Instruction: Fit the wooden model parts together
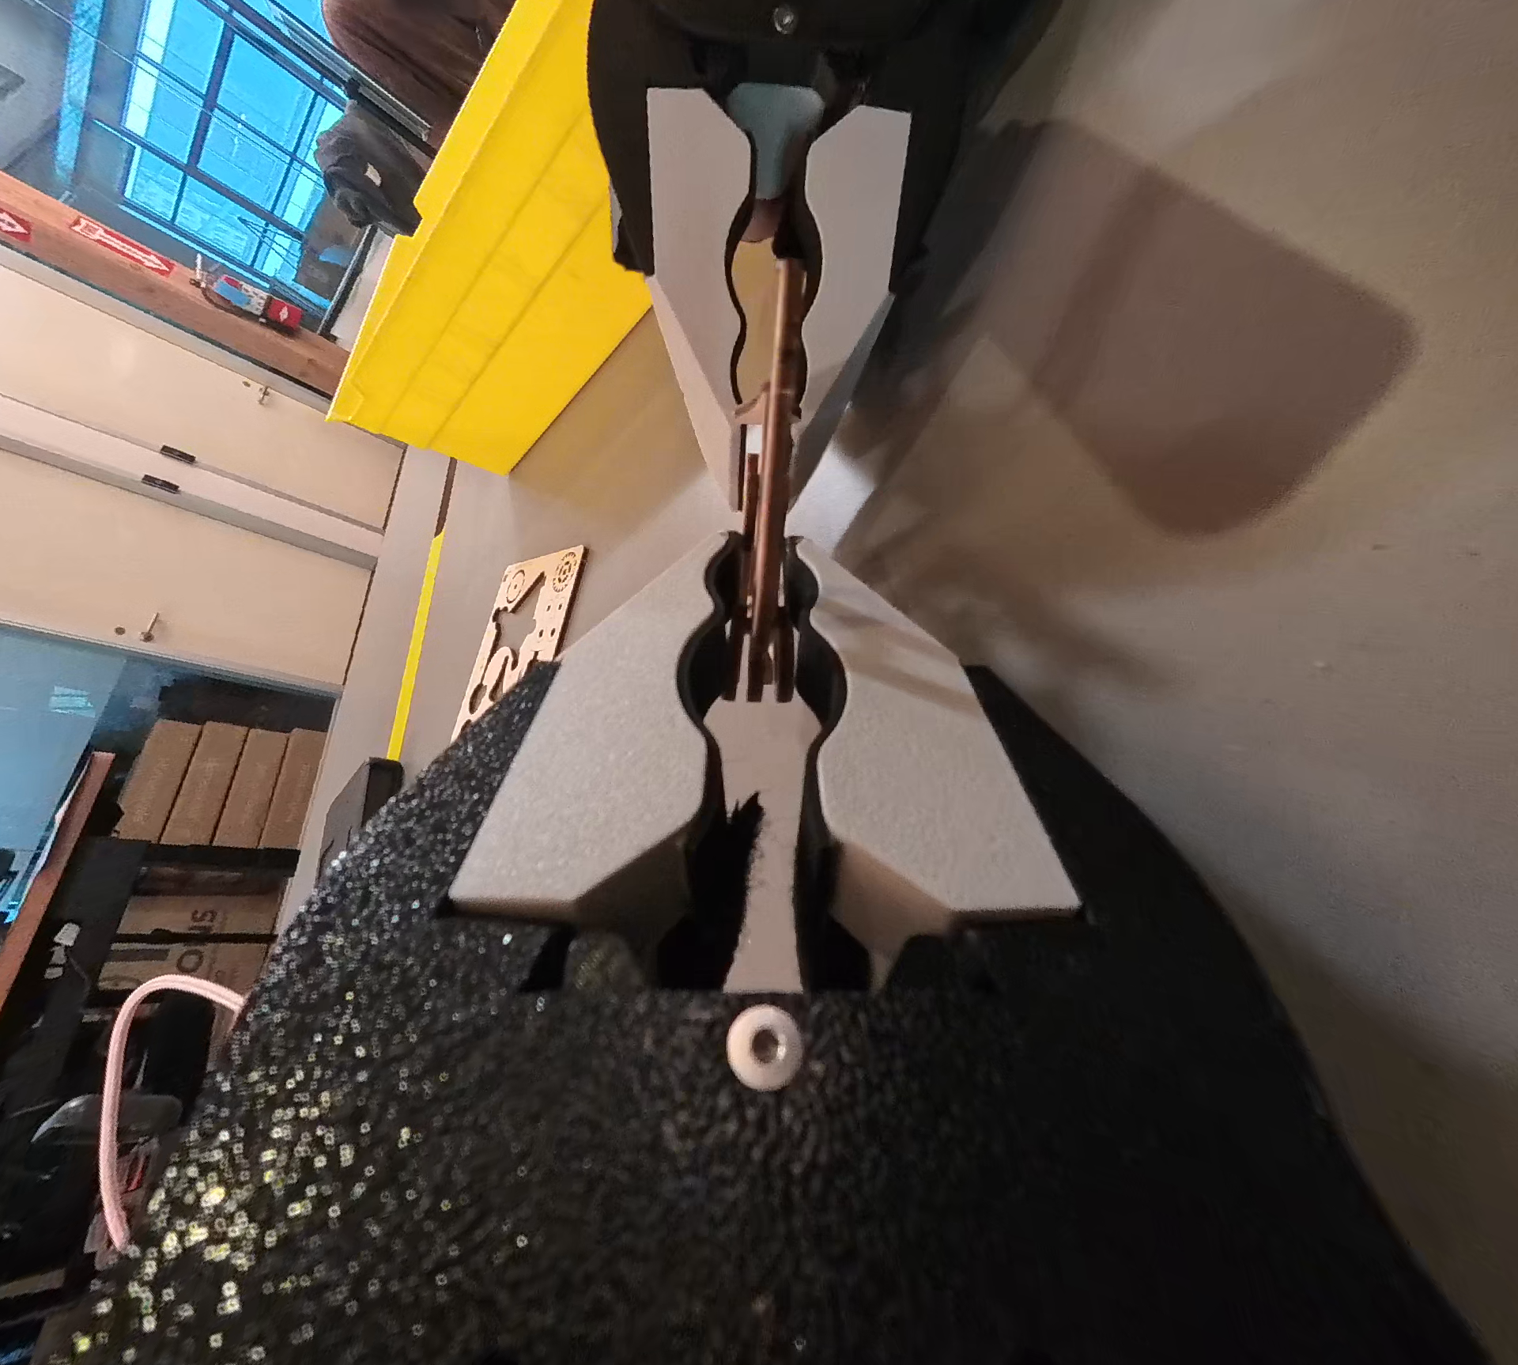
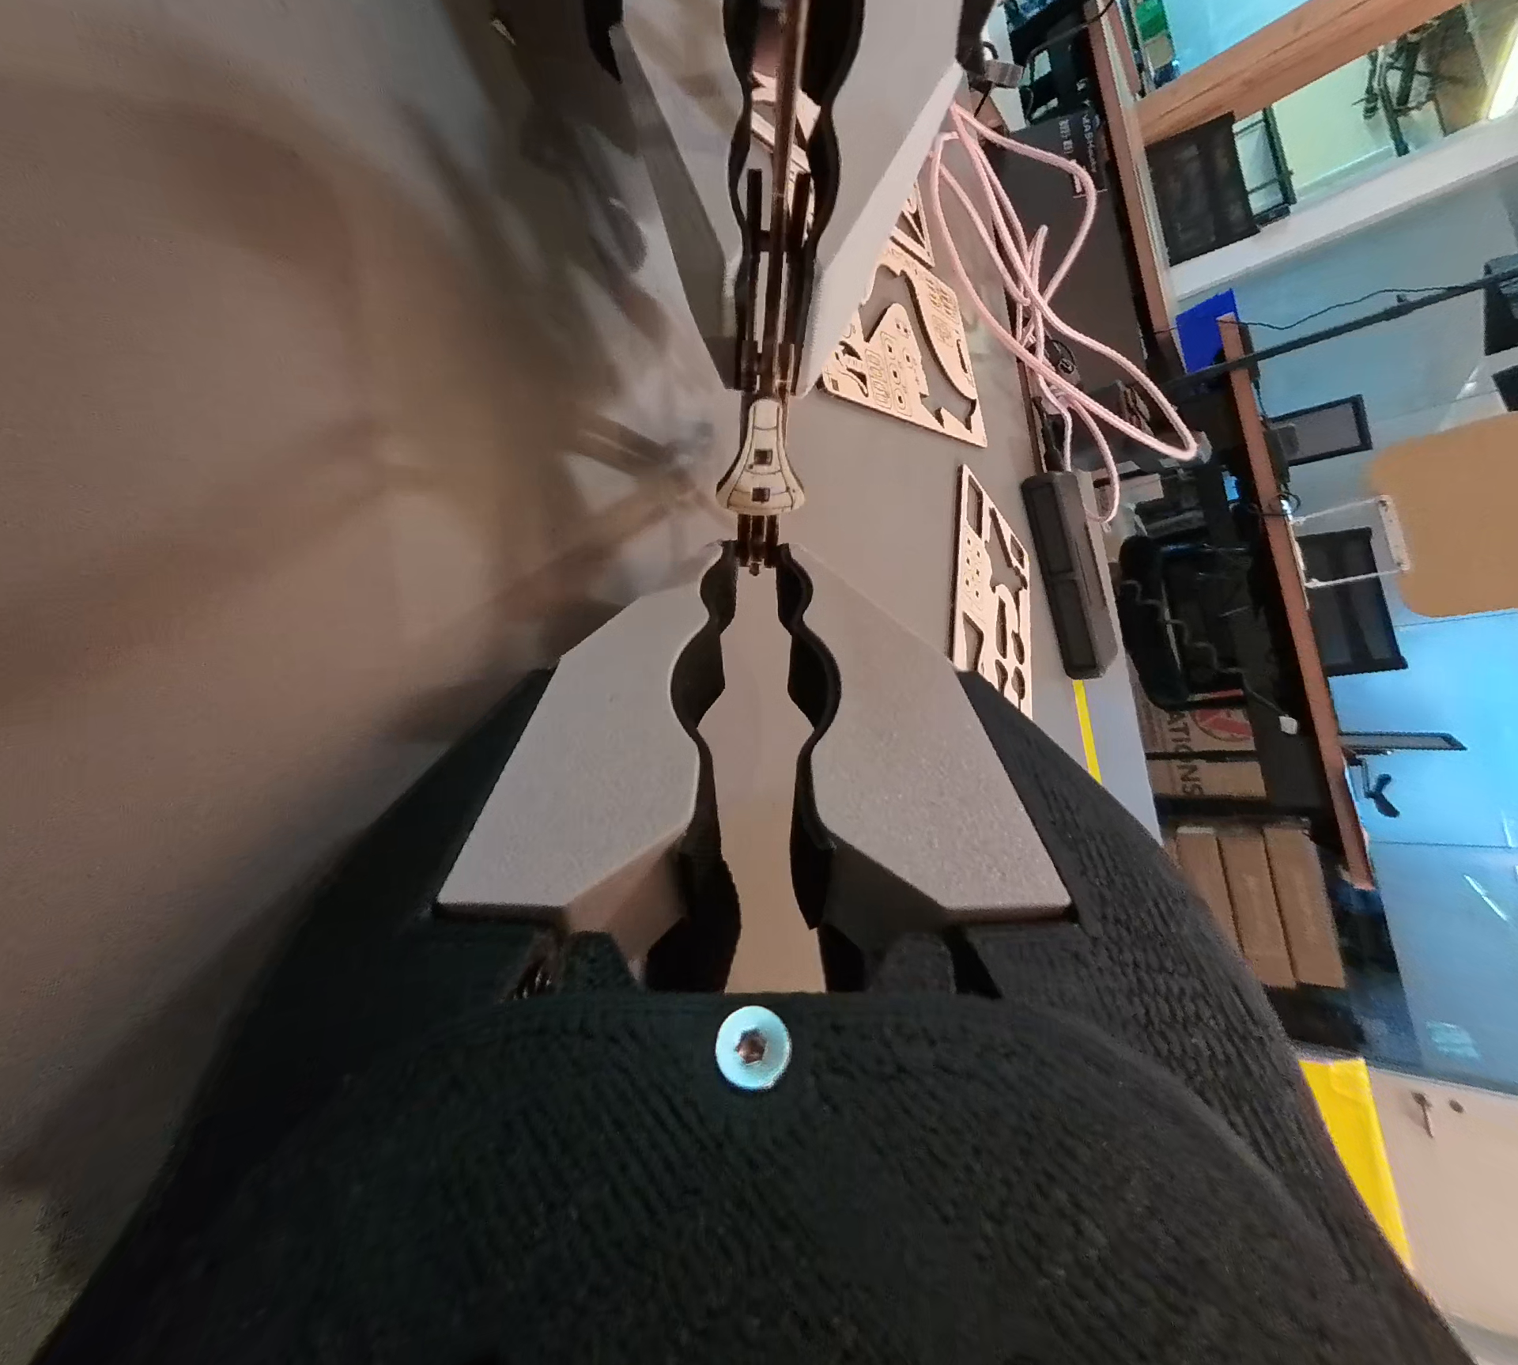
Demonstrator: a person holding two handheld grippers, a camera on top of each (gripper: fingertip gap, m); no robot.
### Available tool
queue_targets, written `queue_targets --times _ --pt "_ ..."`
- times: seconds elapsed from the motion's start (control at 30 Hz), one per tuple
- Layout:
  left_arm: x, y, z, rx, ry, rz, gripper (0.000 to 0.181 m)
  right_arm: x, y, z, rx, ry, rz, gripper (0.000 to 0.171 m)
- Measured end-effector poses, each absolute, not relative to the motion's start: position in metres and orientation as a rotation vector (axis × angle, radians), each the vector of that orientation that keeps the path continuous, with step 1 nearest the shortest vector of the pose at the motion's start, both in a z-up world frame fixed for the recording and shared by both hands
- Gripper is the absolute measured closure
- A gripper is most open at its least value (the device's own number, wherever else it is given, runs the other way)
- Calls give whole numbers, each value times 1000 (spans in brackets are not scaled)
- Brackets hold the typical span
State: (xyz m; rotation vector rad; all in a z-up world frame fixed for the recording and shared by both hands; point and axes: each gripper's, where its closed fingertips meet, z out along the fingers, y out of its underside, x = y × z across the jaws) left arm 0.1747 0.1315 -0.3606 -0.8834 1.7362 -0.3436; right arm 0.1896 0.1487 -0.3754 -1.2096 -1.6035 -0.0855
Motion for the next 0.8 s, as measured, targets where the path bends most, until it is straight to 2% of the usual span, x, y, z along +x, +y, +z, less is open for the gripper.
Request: queue_targets --times 0.03,0.27,0.3,0.37,0.4,0.63,0.8 --pt "174 131 -361 -877 1738 -341 175 189 148 -375 -1207 -1605 -99 164" --pt "170 126 -350 -703 1714 -188 175 185 144 -362 -1154 -1539 -72 163" --pt "170 124 -345 -671 1696 -174 175 185 143 -356 -1121 -1520 -81 160" --pt "168 121 -340 -603 1673 -125 175 188 143 -351 -1097 -1501 -95 139" --pt "169 118 -338 -568 1662 -105 175 190 143 -348 -1095 -1490 -96 139" --pt "169 113 -332 -524 1636 -95 175 187 129 -337 -963 -1496 -133 161" --pt "169 113 -331 -520 1636 -95 175 187 128 -338 -947 -1505 -152 163"
